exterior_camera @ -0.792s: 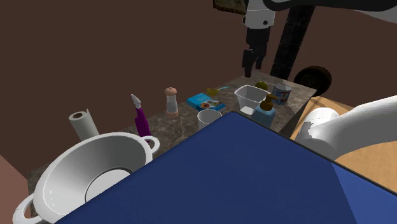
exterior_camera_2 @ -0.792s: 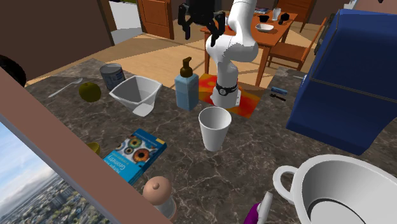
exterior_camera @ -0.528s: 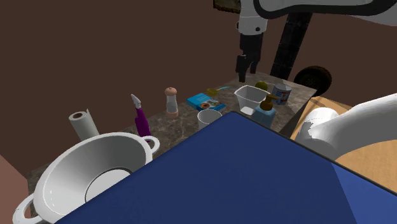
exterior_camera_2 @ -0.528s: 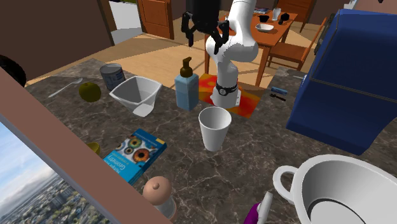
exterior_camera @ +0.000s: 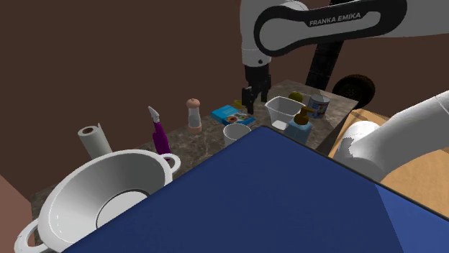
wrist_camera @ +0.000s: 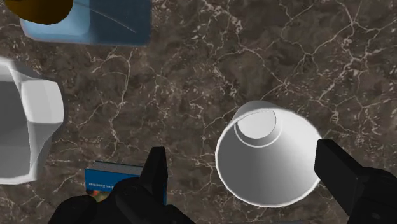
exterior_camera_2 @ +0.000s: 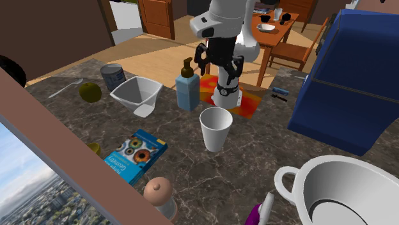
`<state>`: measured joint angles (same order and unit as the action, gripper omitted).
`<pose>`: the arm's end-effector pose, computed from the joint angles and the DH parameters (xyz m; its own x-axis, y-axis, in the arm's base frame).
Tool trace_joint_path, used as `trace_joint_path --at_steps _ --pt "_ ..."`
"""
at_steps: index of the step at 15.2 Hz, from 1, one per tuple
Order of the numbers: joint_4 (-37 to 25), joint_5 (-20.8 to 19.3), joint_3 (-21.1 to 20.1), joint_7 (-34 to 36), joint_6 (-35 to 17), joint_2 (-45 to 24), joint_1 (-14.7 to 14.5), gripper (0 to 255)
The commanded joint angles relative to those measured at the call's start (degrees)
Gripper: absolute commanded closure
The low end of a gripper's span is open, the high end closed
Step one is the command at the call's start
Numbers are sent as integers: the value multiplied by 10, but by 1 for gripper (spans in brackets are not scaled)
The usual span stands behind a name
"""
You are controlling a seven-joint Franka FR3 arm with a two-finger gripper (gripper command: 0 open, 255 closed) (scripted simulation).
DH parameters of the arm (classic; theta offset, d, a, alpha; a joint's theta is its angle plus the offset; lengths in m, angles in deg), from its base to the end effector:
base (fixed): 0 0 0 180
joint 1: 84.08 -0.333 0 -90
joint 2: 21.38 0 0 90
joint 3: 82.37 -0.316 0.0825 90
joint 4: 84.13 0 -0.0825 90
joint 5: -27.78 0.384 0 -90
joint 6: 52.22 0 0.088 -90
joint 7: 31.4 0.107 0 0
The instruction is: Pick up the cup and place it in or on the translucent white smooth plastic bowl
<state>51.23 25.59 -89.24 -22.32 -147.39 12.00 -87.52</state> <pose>0.3571 0.0668 0.5253 0.9946 -0.0028 -0.1041 0.0099 -0.9926 0.1210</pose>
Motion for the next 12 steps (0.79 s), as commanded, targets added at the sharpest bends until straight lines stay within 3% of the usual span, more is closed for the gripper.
trace_joint_path --at_steps 1,12 --pt "6 4 -17 20 -28 -26 -5 0" --pt "-11 -8 -91 120 -160 -203 -23 0"
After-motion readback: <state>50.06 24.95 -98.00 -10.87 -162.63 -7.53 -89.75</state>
